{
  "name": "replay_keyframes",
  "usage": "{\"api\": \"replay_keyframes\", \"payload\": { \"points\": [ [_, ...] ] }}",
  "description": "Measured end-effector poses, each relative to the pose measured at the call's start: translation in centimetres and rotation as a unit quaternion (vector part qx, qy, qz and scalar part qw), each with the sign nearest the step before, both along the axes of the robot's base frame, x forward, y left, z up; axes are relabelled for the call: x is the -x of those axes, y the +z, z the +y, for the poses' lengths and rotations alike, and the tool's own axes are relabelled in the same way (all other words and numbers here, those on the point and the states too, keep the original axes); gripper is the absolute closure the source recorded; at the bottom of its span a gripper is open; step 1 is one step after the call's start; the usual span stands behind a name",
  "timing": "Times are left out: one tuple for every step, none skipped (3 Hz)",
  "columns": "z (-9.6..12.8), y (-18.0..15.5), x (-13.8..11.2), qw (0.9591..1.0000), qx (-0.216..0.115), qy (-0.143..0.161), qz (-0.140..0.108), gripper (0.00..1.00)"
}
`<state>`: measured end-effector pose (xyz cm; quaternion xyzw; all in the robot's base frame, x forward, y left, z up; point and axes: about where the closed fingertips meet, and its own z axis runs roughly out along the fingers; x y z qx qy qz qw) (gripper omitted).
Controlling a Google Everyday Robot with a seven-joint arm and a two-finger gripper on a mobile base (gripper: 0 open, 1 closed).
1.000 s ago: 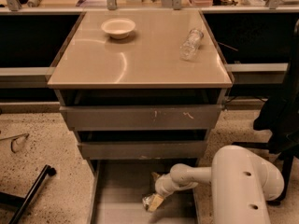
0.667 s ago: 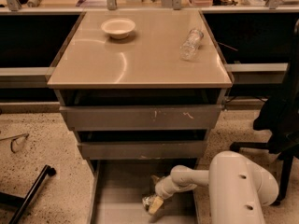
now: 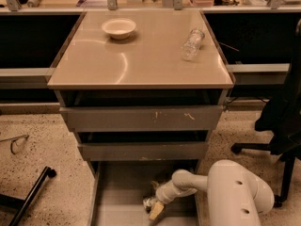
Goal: Pick 7up can from bottom drawer and place on counter
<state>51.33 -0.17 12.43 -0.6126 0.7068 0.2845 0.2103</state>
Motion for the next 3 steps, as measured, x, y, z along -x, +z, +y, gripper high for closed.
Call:
{"api": "replay_keyframes", "payload": {
  "points": [
    [0.0, -0.09, 0.01, 1.0, 0.0, 0.001, 0.001, 0.19],
    [0.0, -0.09, 0.01, 1.0, 0.0, 0.001, 0.001, 0.42],
    [0.0, -0.09, 0.01, 1.0, 0.0, 0.001, 0.001, 0.65]
  ]
}}
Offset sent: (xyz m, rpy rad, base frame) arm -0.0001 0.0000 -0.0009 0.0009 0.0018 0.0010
